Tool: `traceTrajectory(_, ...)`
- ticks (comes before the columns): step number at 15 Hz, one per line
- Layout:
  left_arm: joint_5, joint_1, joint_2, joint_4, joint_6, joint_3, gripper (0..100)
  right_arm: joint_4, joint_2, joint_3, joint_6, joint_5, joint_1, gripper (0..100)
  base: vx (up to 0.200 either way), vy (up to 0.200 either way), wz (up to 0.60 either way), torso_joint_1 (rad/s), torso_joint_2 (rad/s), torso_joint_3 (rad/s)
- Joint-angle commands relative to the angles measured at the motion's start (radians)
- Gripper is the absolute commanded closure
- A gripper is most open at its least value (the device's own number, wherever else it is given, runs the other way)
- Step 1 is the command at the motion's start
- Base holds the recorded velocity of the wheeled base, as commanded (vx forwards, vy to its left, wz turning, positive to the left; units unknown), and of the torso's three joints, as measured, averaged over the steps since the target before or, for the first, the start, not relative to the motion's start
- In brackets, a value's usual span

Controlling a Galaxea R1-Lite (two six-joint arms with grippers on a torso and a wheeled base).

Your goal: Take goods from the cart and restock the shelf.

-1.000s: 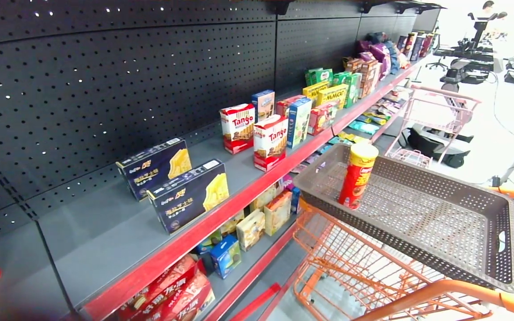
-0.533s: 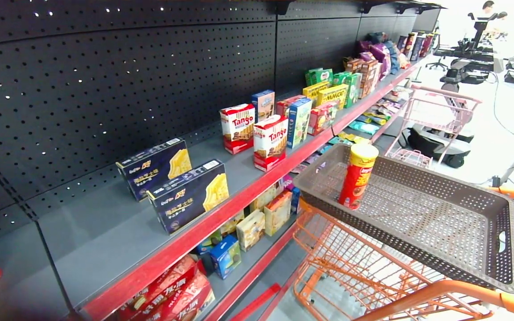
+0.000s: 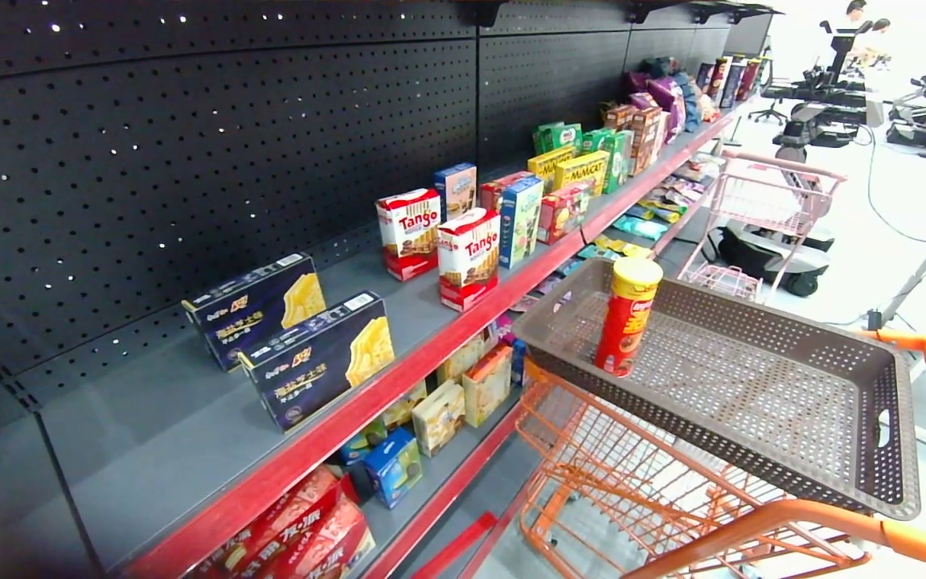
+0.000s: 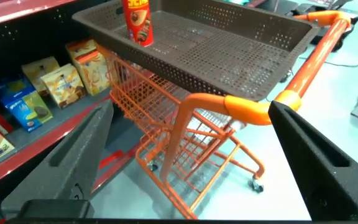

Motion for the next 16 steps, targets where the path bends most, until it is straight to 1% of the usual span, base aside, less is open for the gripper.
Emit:
traceTrajectory(1, 0.001, -0.001, 0.001, 0.0, 0.0, 0.0, 0, 0.058, 0.021, -0.023, -0.008, 0.002, -0.008, 0, 0.0, 0.0, 0.0, 0.0, 0.0, 0.0)
traceTrajectory(2, 0.001, -0.001, 0.001, 0.0, 0.0, 0.0, 0, 0.078, 0.05, -0.033, -0.016, 0.004, -0.022, 0, 0.0, 0.0, 0.0, 0.0, 0.0, 0.0)
traceTrajectory(4, 0.001, -0.001, 0.001, 0.0, 0.0, 0.0, 0, 0.072, 0.06, -0.033, -0.025, 0.005, -0.034, 0, 0.0, 0.0, 0.0, 0.0, 0.0, 0.0)
traceTrajectory(5, 0.001, -0.001, 0.001, 0.0, 0.0, 0.0, 0, 0.042, 0.081, -0.142, -0.008, 0.076, -0.015, 0, 0.0, 0.0, 0.0, 0.0, 0.0, 0.0)
traceTrajectory(6, -0.001, -0.001, 0.001, 0.0, 0.001, 0.0, 0, 0.019, 0.195, -0.265, 0.04, 0.254, 0.049, 0, 0.0, 0.0, 0.0, 0.0, 0.0, 0.0)
traceTrajectory(7, 0.001, -0.001, 0.001, 0.0, 0.0, 0.0, 0, 0.012, 0.3, -0.311, 0.047, 0.183, 0.049, 0, 0.0, 0.0, 0.0, 0.0, 0.0, 0.0)
traceTrajectory(8, 0.001, -0.001, 0.001, 0.0, 0.0, 0.0, 0, 0.001, 0.363, -0.332, 0.047, 0.084, 0.001, 0, 0.0, 0.0, 0.0, 0.0, 0.0, 0.0)
traceTrajectory(9, 0.001, -0.001, 0.001, 0.0, 0.0, 0.0, 0, -0.036, 0.428, -0.332, 0.047, 0.051, -0.042, 0, 0.0, 0.0, 0.0, 0.0, 0.0, 0.0)
traceTrajectory(11, 0.001, -0.001, 0.001, 0.0, 0.0, 0.0, 0, -0.063, 0.48, -0.326, 0.052, 0.028, -0.08, 0, 0.0, 0.0, 0.0, 0.0, 0.0, 0.0)
traceTrajectory(14, 0.001, -0.001, 0.001, 0.0, 0.0, 0.0, 0, -0.146, 0.669, -0.382, 0.05, -0.039, -0.189, 0, 0.0, 0.0, 0.0, 0.0, 0.0, 0.0)
traceTrajectory(15, 0.001, -0.001, 0.001, 0.0, 0.0, 0.0, 0, -0.189, 0.735, -0.397, 0.049, -0.042, -0.232, 0, 0.0, 0.0, 0.0, 0.0, 0.0, 0.0)
traceTrajectory(16, 0.001, -0.001, 0.001, 0.0, 0.0, 0.0, 0, -0.218, 0.777, -0.401, 0.046, -0.039, -0.244, 0, 0.0, 0.0, 0.0, 0.0, 0.0, 0.0)
